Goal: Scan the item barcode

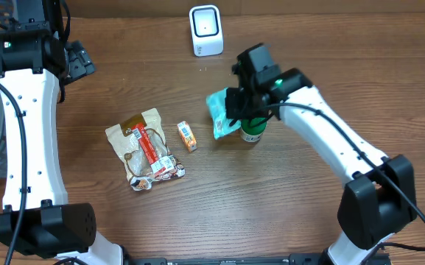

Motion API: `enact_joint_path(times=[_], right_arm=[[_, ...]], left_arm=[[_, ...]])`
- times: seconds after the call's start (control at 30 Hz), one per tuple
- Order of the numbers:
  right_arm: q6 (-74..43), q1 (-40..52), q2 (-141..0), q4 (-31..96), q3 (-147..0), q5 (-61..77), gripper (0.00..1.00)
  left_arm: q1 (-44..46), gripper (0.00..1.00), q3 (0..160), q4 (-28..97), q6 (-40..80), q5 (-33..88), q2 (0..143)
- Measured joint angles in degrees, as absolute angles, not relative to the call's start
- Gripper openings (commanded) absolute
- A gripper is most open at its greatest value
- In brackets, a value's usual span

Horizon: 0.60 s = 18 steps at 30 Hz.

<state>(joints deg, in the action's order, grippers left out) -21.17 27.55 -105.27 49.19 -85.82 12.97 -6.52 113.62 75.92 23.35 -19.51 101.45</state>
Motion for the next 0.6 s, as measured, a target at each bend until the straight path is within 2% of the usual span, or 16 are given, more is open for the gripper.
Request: enact_joint_path(times=[0.23, 0.6], right_arm=[[-22.59, 29.08, -105.27, 40.91, -79.48, 11.57, 0.03], [-24.88, 29.28, -105.27, 39.94, -77.45, 5.96, 0.07]], left_arm=[[-6.52, 1.0, 113.62, 75.92, 23.35, -19.49, 101.45], [-6.52, 1.0, 113.62, 75.92, 23.35, -19.51, 101.45]])
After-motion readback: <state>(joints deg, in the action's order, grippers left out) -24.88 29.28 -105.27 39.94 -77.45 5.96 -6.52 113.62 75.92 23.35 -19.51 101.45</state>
